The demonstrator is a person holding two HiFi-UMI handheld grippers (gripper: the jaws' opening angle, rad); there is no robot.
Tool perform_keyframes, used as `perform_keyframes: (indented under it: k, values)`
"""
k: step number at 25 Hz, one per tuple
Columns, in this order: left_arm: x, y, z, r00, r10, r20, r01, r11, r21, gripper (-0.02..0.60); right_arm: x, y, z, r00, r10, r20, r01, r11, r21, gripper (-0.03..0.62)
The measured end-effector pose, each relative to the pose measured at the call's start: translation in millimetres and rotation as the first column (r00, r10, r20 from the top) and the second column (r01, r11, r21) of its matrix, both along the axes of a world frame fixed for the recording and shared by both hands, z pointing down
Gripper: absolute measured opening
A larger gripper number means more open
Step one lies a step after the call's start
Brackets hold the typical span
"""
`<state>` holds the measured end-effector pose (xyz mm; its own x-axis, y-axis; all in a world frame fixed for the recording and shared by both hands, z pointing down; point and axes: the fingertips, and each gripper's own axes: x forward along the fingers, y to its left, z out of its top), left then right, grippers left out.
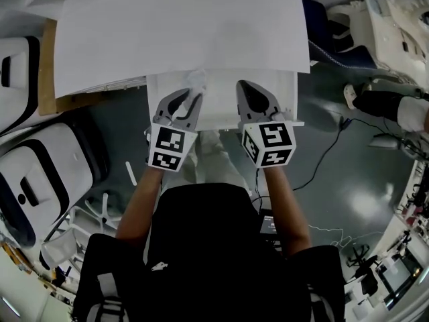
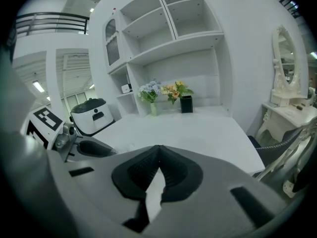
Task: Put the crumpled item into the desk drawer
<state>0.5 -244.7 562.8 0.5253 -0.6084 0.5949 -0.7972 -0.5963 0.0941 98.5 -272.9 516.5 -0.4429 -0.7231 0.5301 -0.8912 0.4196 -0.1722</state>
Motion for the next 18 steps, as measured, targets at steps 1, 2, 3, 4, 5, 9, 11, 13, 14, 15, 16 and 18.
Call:
perform_keyframes:
  k: [1,2,3,4,5,9,11,13,14,15,16,18]
  values:
    - [0.5,1.5,5.6,1.0,0.001,0.007,-0.001,1.0,-0.007,0.075,0.7,0.4,3.9,1.0,-0.002,0.0,0.002,1.0,-0.008,-0.005]
    - [0.3,2.9,10.4,1.0,-0.001,0.011,0.001,1.0,-0.014,0.075,1.4,0.8,7.7,1.0,-0.003,0.001,0.003,1.0,-0.016,-0.005]
    - [-0.7,4.0,14.7,1.0,-0.005,0.012,0.005,1.0,-0.021,0.075,2.0,1.2,11.3,1.0,-0.004,0.001,0.004,1.0,-0.023,-0.005]
    - [-2.1,4.6,19.2,1.0,-0.012,0.011,0.012,0.999,-0.03,0.075,2.5,1.2,14.8,1.0,-0.005,0.002,0.005,1.0,-0.029,-0.005]
    - [-4.0,4.9,24.3,1.0,-0.019,0.011,0.019,0.999,-0.041,0.075,2.7,1.0,18.3,1.0,-0.006,0.002,0.006,0.999,-0.034,-0.005]
    - [-11.8,7.7,49.3,0.999,-0.027,0.042,0.031,0.996,-0.082,0.075,1.7,0.4,30.3,1.0,-0.019,-0.006,0.018,0.999,-0.05,-0.005]
    - [-14.5,7.9,63.5,0.997,-0.016,0.077,0.024,0.995,-0.1,0.075,2.6,0.1,36.0,1.0,-0.022,-0.009,0.021,0.998,-0.06,-0.005]
    - [-16.8,7.0,75.7,0.995,-0.008,0.099,0.02,0.992,-0.121,0.075,3.4,0.6,41.9,1.0,-0.025,-0.013,0.024,0.997,-0.072,-0.005]
    - [-17.8,6.5,80.8,0.994,-0.004,0.105,0.018,0.991,-0.131,0.075,3.4,1.1,44.8,1.0,-0.027,-0.015,0.026,0.997,-0.079,-0.005]
    - [-18.6,6.0,85.6,0.994,0.002,0.112,0.014,0.99,-0.139,0.075,3.2,1.4,47.4,0.999,-0.029,-0.016,0.027,0.996,-0.084,-0.005]
    - [-18.9,5.1,89.9,0.993,0.012,0.121,0.005,0.989,-0.145,0.075,2.9,1.3,49.8,0.999,-0.03,-0.016,0.029,0.996,-0.089,-0.005]
    - [-18.0,3.5,98.1,0.99,0.036,0.135,-0.014,0.987,-0.16,0.075,2.8,0.0,54.1,0.999,-0.033,-0.017,0.031,0.995,-0.097,-0.005]
